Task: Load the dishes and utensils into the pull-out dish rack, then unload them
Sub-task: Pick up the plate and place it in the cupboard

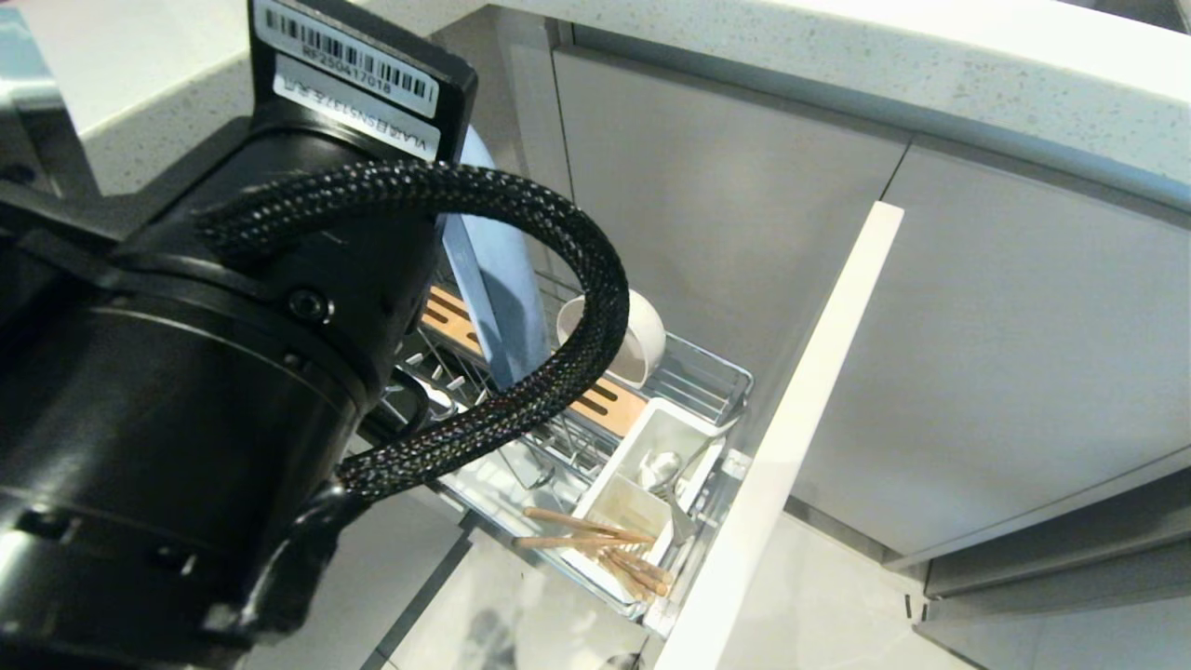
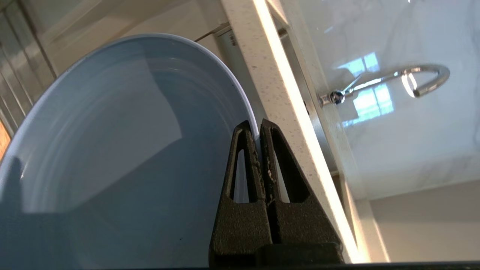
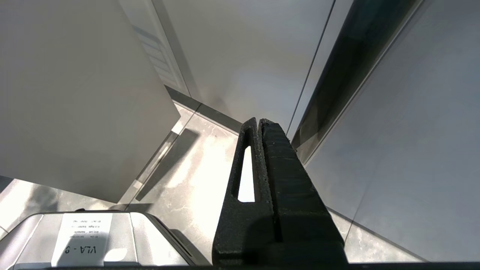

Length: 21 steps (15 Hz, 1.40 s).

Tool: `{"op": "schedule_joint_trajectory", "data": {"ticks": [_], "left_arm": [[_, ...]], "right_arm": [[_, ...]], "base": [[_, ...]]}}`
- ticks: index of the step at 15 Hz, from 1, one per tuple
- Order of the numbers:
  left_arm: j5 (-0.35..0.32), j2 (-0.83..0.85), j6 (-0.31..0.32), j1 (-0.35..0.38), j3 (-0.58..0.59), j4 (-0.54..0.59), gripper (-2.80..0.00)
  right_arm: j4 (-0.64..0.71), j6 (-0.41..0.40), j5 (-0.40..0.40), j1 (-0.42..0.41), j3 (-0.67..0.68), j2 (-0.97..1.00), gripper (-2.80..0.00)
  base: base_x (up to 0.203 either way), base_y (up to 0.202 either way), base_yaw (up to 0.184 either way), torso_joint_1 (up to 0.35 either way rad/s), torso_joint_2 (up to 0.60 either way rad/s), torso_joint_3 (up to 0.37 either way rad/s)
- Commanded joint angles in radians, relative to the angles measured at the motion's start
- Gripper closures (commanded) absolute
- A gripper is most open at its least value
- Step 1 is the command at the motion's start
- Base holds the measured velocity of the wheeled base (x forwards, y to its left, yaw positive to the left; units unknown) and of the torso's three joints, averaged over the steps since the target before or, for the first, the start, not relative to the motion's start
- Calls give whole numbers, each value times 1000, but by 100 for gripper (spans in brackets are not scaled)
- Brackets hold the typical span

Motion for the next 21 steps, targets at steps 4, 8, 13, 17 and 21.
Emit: {"op": "schedule_joint_trajectory", "data": {"ticks": [4, 8, 13, 17, 21], "left_arm": [[50, 60, -117, 65, 20, -10, 0], [59, 115, -228, 126, 42, -8, 0], [86, 148, -268, 160, 47, -9, 0], [100, 172, -292, 174, 49, -8, 0], [105, 197, -314, 198, 49, -8, 0]], "right_arm": [[0, 0, 0, 0, 2, -4, 0], [0, 0, 0, 0, 2, -4, 0], [0, 1, 0, 0, 2, -4, 0], [0, 0, 0, 0, 2, -3, 0], [0, 0, 0, 0, 2, -4, 0]], "base": [[0, 0, 0, 0, 0, 0], [0, 0, 0, 0, 0, 0], [0, 0, 0, 0, 0, 0], [0, 0, 0, 0, 0, 0], [0, 0, 0, 0, 0, 0]]}}
